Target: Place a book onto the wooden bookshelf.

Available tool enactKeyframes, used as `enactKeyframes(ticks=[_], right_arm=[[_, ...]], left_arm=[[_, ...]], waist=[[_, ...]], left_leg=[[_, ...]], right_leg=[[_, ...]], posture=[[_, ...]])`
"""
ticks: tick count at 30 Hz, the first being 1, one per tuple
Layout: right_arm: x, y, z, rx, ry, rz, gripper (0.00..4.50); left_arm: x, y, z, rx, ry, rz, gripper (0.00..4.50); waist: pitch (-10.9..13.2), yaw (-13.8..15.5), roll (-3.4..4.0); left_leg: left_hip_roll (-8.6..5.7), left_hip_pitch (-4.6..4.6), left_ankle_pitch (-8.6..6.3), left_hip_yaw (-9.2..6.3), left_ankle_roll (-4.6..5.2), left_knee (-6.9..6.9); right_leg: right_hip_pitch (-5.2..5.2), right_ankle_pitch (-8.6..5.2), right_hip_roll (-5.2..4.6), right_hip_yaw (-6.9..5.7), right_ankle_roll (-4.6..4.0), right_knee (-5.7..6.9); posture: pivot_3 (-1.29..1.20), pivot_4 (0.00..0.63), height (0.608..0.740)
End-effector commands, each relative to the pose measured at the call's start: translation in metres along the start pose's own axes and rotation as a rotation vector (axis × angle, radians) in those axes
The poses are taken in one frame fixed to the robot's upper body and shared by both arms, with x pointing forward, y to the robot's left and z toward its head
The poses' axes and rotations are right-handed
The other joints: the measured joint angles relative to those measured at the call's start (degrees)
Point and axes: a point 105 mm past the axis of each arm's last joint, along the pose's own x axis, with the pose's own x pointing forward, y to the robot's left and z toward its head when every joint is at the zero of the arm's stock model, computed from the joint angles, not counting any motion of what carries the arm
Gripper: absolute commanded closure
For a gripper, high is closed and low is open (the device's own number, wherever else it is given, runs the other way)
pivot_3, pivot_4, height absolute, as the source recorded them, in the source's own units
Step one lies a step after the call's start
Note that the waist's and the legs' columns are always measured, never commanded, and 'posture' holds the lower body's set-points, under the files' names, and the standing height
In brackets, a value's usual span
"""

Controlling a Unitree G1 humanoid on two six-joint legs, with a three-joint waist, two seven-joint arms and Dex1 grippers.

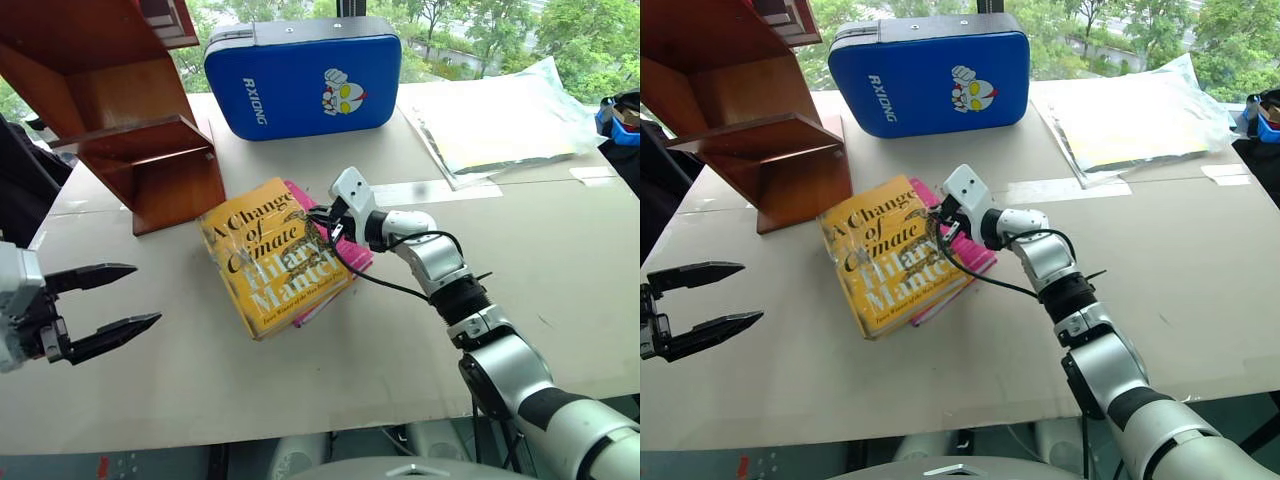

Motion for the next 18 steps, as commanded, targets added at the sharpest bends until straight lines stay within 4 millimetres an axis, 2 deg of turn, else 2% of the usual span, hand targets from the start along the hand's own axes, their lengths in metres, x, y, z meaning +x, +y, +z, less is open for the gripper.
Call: enactKeyframes(ticks=[1,4,7,9,11,14,18], right_arm=[[-0.004,-0.004,0.016,-0.021,-0.054,-0.015,4.46],[-0.018,-0.018,0.021,-0.037,-0.083,-0.066,4.46],[-0.042,-0.029,0.031,-0.068,-0.128,-0.097,4.46],[-0.063,-0.028,0.035,-0.109,-0.124,-0.071,4.46],[-0.092,-0.019,0.04,-0.147,-0.122,-0.023,4.46],[-0.129,-0.001,0.044,-0.147,-0.106,0.056,3.66],[-0.175,0.013,0.04,-0.109,-0.046,0.095,1.72]], left_arm=[[-0.003,-0.002,-0.004,-0.024,-0.012,0.012,0.0],[0.006,-0.004,-0.006,-0.138,-0.106,0.06,0.0],[0.031,-0.006,-0.022,-0.293,-0.141,0.138,0.0],[0.05,-0.01,-0.032,-0.39,-0.167,0.191,0.0],[0.067,-0.012,-0.04,-0.576,-0.254,0.228,0.0],[0.089,-0.024,-0.053,-0.758,-0.277,0.195,0.0],[0.112,-0.028,-0.056,-0.875,-0.27,0.16,0.0]], waist=[[-0.01,-0.2,-0.03],[0.0,-0.3,-0.01],[-0.04,0.31,-0.09],[-0.04,0.52,-0.12],[-0.02,0.92,-0.1],[0.0,0.96,-0.2],[0.03,0.73,-0.21]], left_leg=[[0.0,0.0,0.0,-0.01,-0.01,0.0],[0.0,0.0,0.01,-0.01,-0.01,0.0],[-0.02,-0.01,0.01,-0.02,0.0,0.02],[-0.04,-0.01,0.01,-0.07,0.0,0.07],[-0.04,-0.04,0.01,-0.12,0.0,0.09],[-0.04,-0.09,0.0,-0.26,0.0,0.16],[-0.02,-0.01,0.0,-0.3,0.01,0.23]], right_leg=[[0.0,0.0,0.0,0.0,0.0,0.02],[0.0,0.0,-0.01,0.0,0.0,0.02],[0.02,0.01,-0.09,-0.01,0.02,0.0],[0.06,0.01,-0.11,-0.05,0.03,0.02],[0.09,0.02,-0.13,-0.1,0.04,-0.01],[0.11,0.02,-0.16,-0.27,0.04,0.07],[0.19,0.0,-0.1,-0.31,0.02,0.16]], posture=[[0.0,0.15,0.74],[0.0,0.15,0.74],[0.0,0.15,0.74],[0.0,0.15,0.74],[0.0,0.15,0.74],[0.0,0.15,0.74],[0.0,0.15,0.74]])
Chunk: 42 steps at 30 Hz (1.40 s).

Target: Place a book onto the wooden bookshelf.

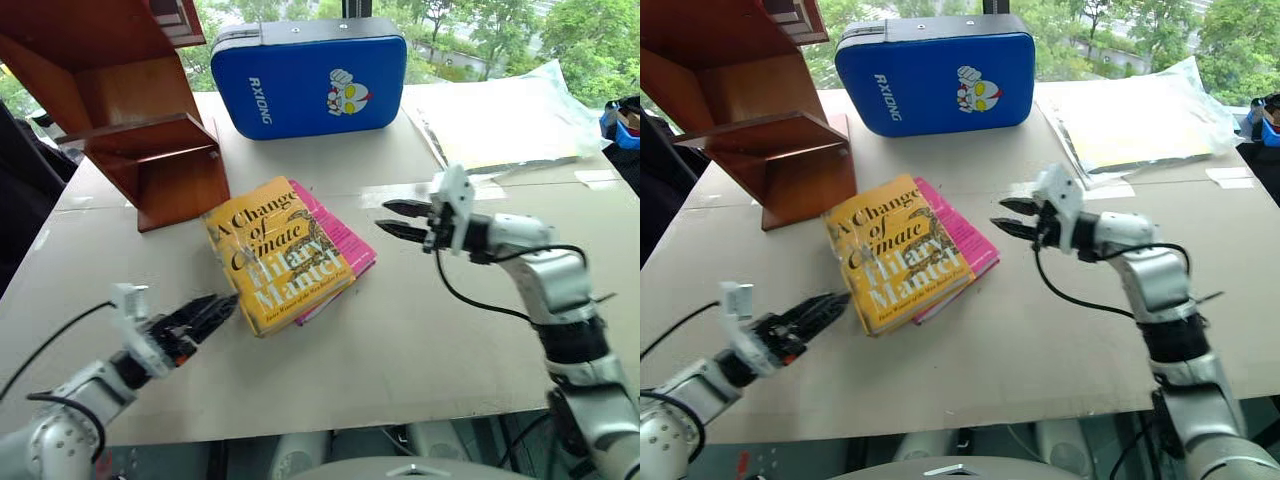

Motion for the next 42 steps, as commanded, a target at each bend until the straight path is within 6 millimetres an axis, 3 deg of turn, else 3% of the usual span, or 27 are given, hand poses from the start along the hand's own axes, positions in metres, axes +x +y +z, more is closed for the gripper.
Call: enactKeyframes(ticks=[1,3,4,7,12,18,24,27,31,34,36,42], right_arm=[[-0.033,0.019,0.018,0.004,-0.017,0.06,1.27],[-0.05,0.026,0.019,0.039,-0.011,0.075,0.22],[-0.061,0.03,0.02,0.065,-0.013,0.083,0.04],[-0.083,0.043,0.025,0.113,-0.014,0.11,0.04],[-0.102,0.05,0.033,0.124,-0.026,0.081,0.04],[-0.109,0.05,0.048,0.141,-0.092,0.062,0.04],[-0.111,0.048,0.05,0.126,-0.083,0.029,0.04],[-0.111,0.048,0.05,0.124,-0.081,0.026,0.0],[-0.11,0.05,0.05,0.135,-0.075,0.037,0.0],[-0.109,0.051,0.047,0.137,-0.059,0.048,0.0],[-0.108,0.05,0.046,0.135,-0.053,0.052,0.0],[-0.107,0.045,0.045,0.126,-0.06,0.048,0.0]], left_arm=[[0.013,-0.005,0.0,-0.08,-0.002,-0.022,0.0],[0.019,-0.008,-0.008,-0.133,0.042,-0.042,0.0],[0.024,-0.006,-0.01,-0.176,0.048,-0.04,0.0],[0.033,-0.001,-0.015,-0.276,0.072,-0.041,0.0],[0.047,0.012,-0.01,-0.381,0.068,-0.032,0.0],[0.067,-0.005,-0.012,-0.434,0.143,-0.143,0.0],[0.077,-0.009,-0.011,-0.481,0.158,-0.181,0.0],[0.079,-0.009,-0.008,-0.513,0.132,-0.194,0.88],[0.077,-0.012,-0.002,-0.539,0.097,-0.213,2.82],[0.07,-0.012,0.0,-0.556,0.087,-0.218,3.99],[0.064,-0.015,0.004,-0.553,0.074,-0.226,4.21],[0.043,-0.043,0.039,-0.478,-0.045,-0.331,4.22]], waist=[[0.01,0.2,0.0],[0.01,0.16,0.0],[0.01,0.21,0.01],[0.02,0.92,0.06],[-0.11,2.8,0.26],[-0.24,3.63,0.49],[-0.25,4.06,0.48],[-0.25,3.92,0.48],[-0.21,3.77,0.42],[-0.19,3.49,0.39],[-0.17,3.14,0.34],[0.06,3.02,0.01]], left_leg=[[0.01,0.02,0.0,-0.06,0.0,0.06],[0.03,0.04,0.0,-0.11,0.01,0.2],[0.04,0.06,0.0,-0.07,0.0,0.28],[0.03,0.07,0.0,-0.1,0.01,0.45],[0.01,0.1,0.01,-0.12,0.03,0.6],[0.03,0.16,0.02,-0.06,0.03,0.63],[0.02,0.09,0.05,0.02,0.07,0.69],[0.03,-0.03,0.05,0.03,0.08,0.67],[0.04,-0.23,0.04,-0.01,0.08,0.58],[0.04,-0.25,0.04,0.02,0.09,0.56],[0.05,-0.24,0.03,0.02,0.09,0.54],[0.19,-0.3,0.03,0.01,0.08,0.45]], right_leg=[[0.07,-0.02,0.02,-0.07,0.0,-0.01],[0.18,-0.02,0.07,-0.12,0.0,-0.02],[0.23,-0.03,0.11,-0.09,0.01,-0.02],[0.38,-0.17,0.09,-0.15,-0.06,-0.03],[0.53,-0.3,0.07,-0.29,0.03,-0.02],[0.74,-0.32,-0.23,-0.69,0.04,0.02],[0.88,-0.32,-0.41,-0.79,0.03,-0.15],[0.84,-0.26,-0.43,-0.77,-0.09,-0.28],[0.81,-0.25,-0.45,-0.78,-0.08,-0.63],[0.81,-0.25,-0.49,-0.77,-0.08,-0.71],[0.81,-0.25,-0.5,-0.75,-0.08,-0.72],[0.7,-0.25,-0.45,-0.62,-0.09,-0.73]], posture=[[0.0,0.15,0.74],[0.0,0.15,0.74],[0.0,0.15,0.74],[0.0,0.15,0.74],[0.0,0.15,0.74],[0.0,0.15,0.74],[0.0,0.15,0.74],[0.0,0.15,0.74],[0.0,0.15,0.74],[0.0,0.15,0.74],[0.0,0.15,0.74],[0.0,0.15,0.74]])
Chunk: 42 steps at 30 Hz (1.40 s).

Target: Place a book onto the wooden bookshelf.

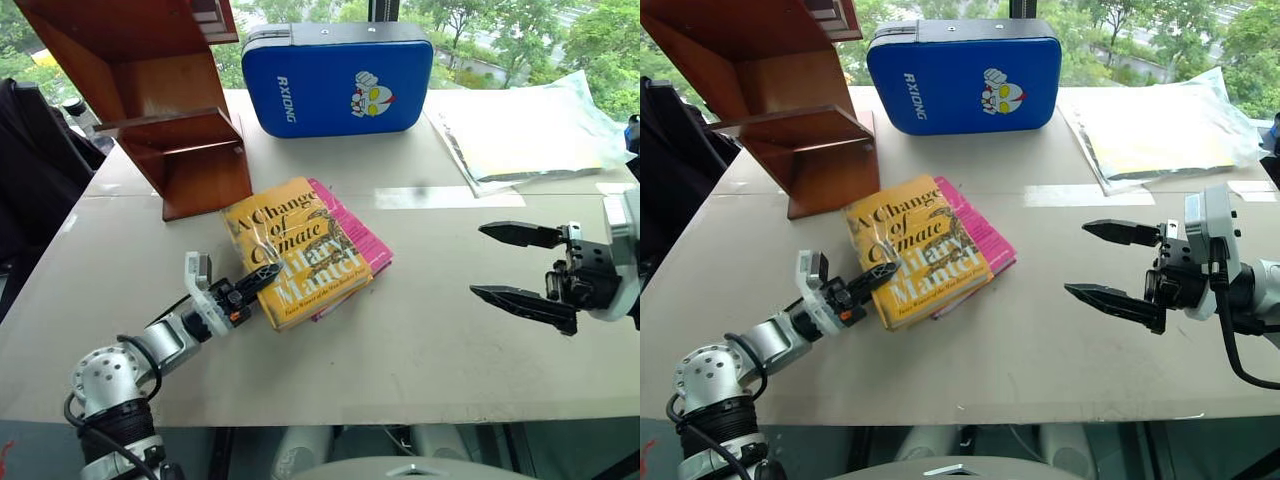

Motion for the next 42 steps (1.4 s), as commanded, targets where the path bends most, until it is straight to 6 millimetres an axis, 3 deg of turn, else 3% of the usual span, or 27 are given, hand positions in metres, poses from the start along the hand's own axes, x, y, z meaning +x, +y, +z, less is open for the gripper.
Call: enactKeyframes(ticks=[1,5,8,13,16,19,23,26,31,35,42], right_arm=[[0.001,-0.002,0.008,-0.05,-0.019,0.003,0.0],[0.003,-0.006,0.009,-0.054,-0.04,0.003,0.0],[0.001,-0.016,0.014,-0.048,-0.081,-0.024,0.0],[-0.001,-0.04,0.029,-0.041,-0.199,-0.082,0.0],[-0.001,-0.054,0.037,-0.031,-0.27,-0.106,0.0],[-0.002,-0.069,0.042,-0.022,-0.323,-0.121,0.0],[0.007,-0.082,0.05,-0.012,-0.388,-0.094,0.0],[0.016,-0.085,0.062,0.004,-0.447,-0.047,0.0],[0.032,-0.088,0.069,0.038,-0.473,0.008,0.0],[0.042,-0.088,0.07,0.044,-0.476,0.034,0.0],[0.049,-0.093,0.068,-0.017,-0.421,-0.041,0.0]], left_arm=[[-0.005,-0.042,0.017,0.092,-0.068,-0.132,4.23],[-0.002,-0.068,0.027,0.239,-0.131,-0.158,4.23],[0.016,-0.097,0.039,0.503,-0.143,-0.141,4.23],[0.056,-0.163,0.065,1.071,-0.191,-0.127,4.23],[0.071,-0.195,0.076,1.475,-0.186,-0.059,4.23],[0.072,-0.214,0.1,1.915,-0.199,0.106,4.23],[0.062,-0.233,0.132,2.307,-0.224,0.323,4.23],[0.051,-0.228,0.151,2.454,-0.167,0.466,4.23],[0.018,-0.196,0.186,2.773,0.209,0.828,4.23],[0.006,-0.187,0.205,2.748,0.287,0.935,4.23],[0.001,-0.167,0.22,2.676,0.448,0.978,4.23]], waist=[[0.05,0.19,-0.09],[0.11,0.34,-0.17],[0.17,0.43,-0.25],[0.27,0.45,-0.41],[0.32,-0.05,-0.42],[0.34,-0.73,-0.44],[0.44,-1.48,-0.38],[0.52,-1.62,-0.29],[0.6,-1.95,-0.25],[0.62,-1.39,-0.26],[0.66,-1.46,-0.32]], left_leg=[[0.01,-0.03,0.0,-0.01,0.0,0.0],[0.02,-0.08,0.0,0.0,-0.01,0.03],[-0.01,-0.14,0.01,0.01,-0.01,0.02],[-0.07,-0.18,0.02,0.04,-0.02,0.06],[-0.11,-0.2,0.02,0.25,-0.01,0.04],[-0.12,-0.17,0.03,0.6,-0.01,-0.15],[-0.1,-0.15,0.12,0.71,-0.18,-0.48],[-0.03,-0.18,0.11,0.76,-0.16,-0.66],[0.12,-0.31,0.02,1.13,0.0,-0.7],[0.12,-0.82,0.01,1.03,0.01,-0.29],[0.05,-0.9,-0.03,1.05,0.09,0.18]], right_leg=[[-0.03,0.01,0.01,-0.01,-0.01,0.0],[-0.04,0.01,-0.02,-0.01,-0.02,-0.02],[-0.06,0.02,-0.01,-0.02,-0.04,-0.07],[-0.06,0.07,0.16,-0.1,-0.1,-0.09],[-0.09,0.08,0.34,-0.09,-0.08,-0.14],[-0.27,0.18,0.39,0.27,0.23,-0.19],[-0.41,0.18,0.46,0.29,0.25,-0.25],[-0.57,0.18,0.5,0.32,0.25,-0.21],[-0.8,0.18,0.58,0.36,0.25,-0.14],[-1.1,0.19,0.57,0.18,0.27,0.04],[-1.09,0.24,0.54,0.18,0.36,0.38]], posture=[[0.0,0.15,0.74],[0.0,0.15,0.74],[0.0,0.15,0.74],[0.0,0.15,0.74],[0.0,0.15,0.74],[0.0,0.15,0.74],[0.0,0.15,0.74],[0.0,0.15,0.74],[0.0,0.15,0.74],[0.0,0.15,0.74],[0.0,0.15,0.74]])
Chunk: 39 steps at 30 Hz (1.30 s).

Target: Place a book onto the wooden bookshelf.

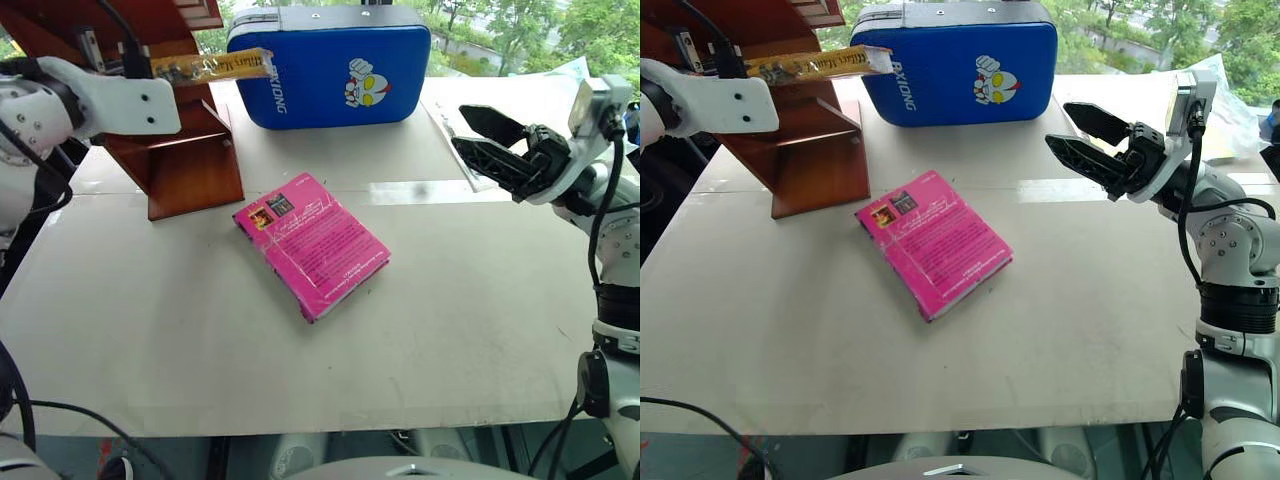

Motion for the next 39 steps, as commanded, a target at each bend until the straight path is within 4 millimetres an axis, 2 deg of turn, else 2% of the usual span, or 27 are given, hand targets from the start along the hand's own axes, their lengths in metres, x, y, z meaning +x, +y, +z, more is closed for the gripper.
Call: enactKeyframes(ticks=[1,6,18,27,29,30,32,34,38,39], right_arm=[[0.003,0.002,0.011,-0.11,0.008,-0.023,0.0],[0.002,0.005,0.007,-0.153,0.047,-0.053,0.0],[0.002,0.003,0.005,-0.199,0.076,-0.098,0.0],[0.005,0.001,0.009,-0.204,0.07,-0.119,0.0],[0.005,0.001,0.01,-0.203,0.064,-0.118,0.0],[0.005,0.002,0.011,-0.2,0.06,-0.115,0.0],[0.006,0.004,0.012,-0.195,0.048,-0.1,0.0],[0.007,0.007,0.014,-0.188,0.036,-0.085,0.0],[0.009,0.011,0.017,-0.173,0.02,-0.052,0.0],[0.009,0.011,0.016,-0.172,0.021,-0.05,0.0]], left_arm=[[-0.003,0.013,-0.01,0.008,0.037,0.015,4.23],[-0.001,0.013,-0.02,-0.019,0.093,-0.014,4.23],[-0.008,0.006,-0.04,-0.064,0.229,-0.091,4.23],[-0.012,0.007,-0.036,-0.109,0.233,-0.095,4.23],[-0.015,0.008,-0.035,-0.117,0.238,-0.096,3.21],[-0.016,0.008,-0.036,-0.119,0.243,-0.099,2.95],[-0.018,0.008,-0.037,-0.124,0.254,-0.1,2.06],[-0.02,0.008,-0.038,-0.13,0.259,-0.102,1.05],[-0.023,0.01,-0.039,-0.136,0.274,-0.096,0.05],[-0.024,0.01,-0.04,-0.138,0.277,-0.092,0.05]], waist=[[0.0,-0.15,0.0],[0.01,-0.33,-0.01],[0.01,-1.63,-0.01],[0.01,-1.8,-0.01],[0.0,-1.78,-0.01],[0.0,-1.77,-0.01],[0.0,-1.77,-0.01],[0.0,-1.76,-0.01],[0.0,-1.69,-0.01],[0.0,-1.7,-0.01]], left_leg=[[0.0,0.04,0.0,0.0,0.0,0.01],[0.02,0.05,0.01,-0.01,-0.01,0.06],[0.03,0.05,0.01,0.03,-0.01,0.13],[0.04,0.05,0.01,0.1,-0.01,0.13],[0.04,0.05,0.01,0.1,-0.01,0.13],[0.04,0.05,0.01,0.1,-0.01,0.13],[0.04,0.06,0.01,0.11,-0.01,0.13],[0.03,0.06,0.01,0.11,-0.01,0.13],[0.04,0.06,0.01,0.1,0.0,0.17],[0.04,0.06,0.01,0.1,0.0,0.18]], right_leg=[[-0.01,0.0,0.0,0.01,0.0,0.09],[-0.21,0.0,0.05,0.02,-0.01,0.57],[-0.23,0.0,0.05,0.08,-0.01,0.61],[-0.29,0.0,0.05,0.16,-0.01,0.66],[-0.29,0.0,0.06,0.17,-0.01,0.66],[-0.29,0.0,0.06,0.17,-0.01,0.67],[-0.29,0.0,0.05,0.17,-0.01,0.67],[-0.29,0.0,0.05,0.16,-0.01,0.68],[-0.29,0.0,0.05,0.16,-0.01,0.72],[-0.29,0.0,0.05,0.16,-0.01,0.73]], posture=[[0.0,0.15,0.74],[0.0,0.15,0.74],[0.0,0.15,0.74],[0.0,0.15,0.74],[0.0,0.15,0.74],[0.0,0.15,0.74],[0.0,0.15,0.74],[0.0,0.15,0.74],[0.0,0.15,0.74],[0.0,0.15,0.74]])
